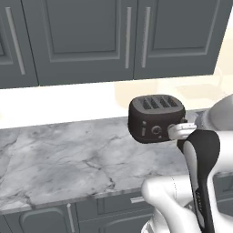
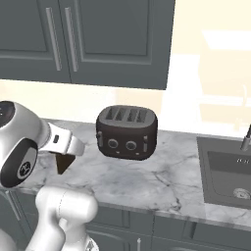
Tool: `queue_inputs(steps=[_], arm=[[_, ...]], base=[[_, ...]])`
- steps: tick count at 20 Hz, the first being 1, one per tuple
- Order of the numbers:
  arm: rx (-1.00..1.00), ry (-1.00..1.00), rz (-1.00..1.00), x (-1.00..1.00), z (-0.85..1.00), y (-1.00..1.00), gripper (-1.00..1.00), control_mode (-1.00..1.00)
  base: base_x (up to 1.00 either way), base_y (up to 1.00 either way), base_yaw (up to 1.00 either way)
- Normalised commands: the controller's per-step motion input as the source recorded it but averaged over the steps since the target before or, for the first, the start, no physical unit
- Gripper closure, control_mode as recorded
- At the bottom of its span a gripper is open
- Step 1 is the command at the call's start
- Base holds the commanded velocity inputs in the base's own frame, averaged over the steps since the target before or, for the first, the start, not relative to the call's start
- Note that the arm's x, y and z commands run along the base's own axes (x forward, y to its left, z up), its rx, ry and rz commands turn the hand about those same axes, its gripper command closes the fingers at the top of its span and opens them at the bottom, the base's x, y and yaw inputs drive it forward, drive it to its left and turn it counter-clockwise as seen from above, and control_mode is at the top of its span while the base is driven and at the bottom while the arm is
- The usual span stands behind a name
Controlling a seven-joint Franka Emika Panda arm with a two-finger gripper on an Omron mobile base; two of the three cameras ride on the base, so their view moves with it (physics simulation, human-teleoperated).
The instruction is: Start the toaster. Once the lever pops up, take the bread to the plate on the dining counter.
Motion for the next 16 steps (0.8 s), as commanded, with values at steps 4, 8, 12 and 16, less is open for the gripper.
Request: queue_inputs(steps=[4, 8, 12, 16], arm=[[0.00, 0.00, 0.00, -0.02, 0.00, 0.00, 1.00, 1.00], [0.00, 0.00, 0.00, 0.00, 0.00, 0.00, 1.00, 1.00], [0.00, 0.00, 0.00, 0.00, 0.00, 0.00, 1.00, 1.00], [0.00, 0.00, 0.00, 0.00, 0.00, 0.00, 1.00, 1.00]], base=[[-0.37, 0.00, 0.00], [-1.00, 0.00, 0.07], [-0.80, -0.02, 0.56], [-0.31, -0.01, 0.94]])
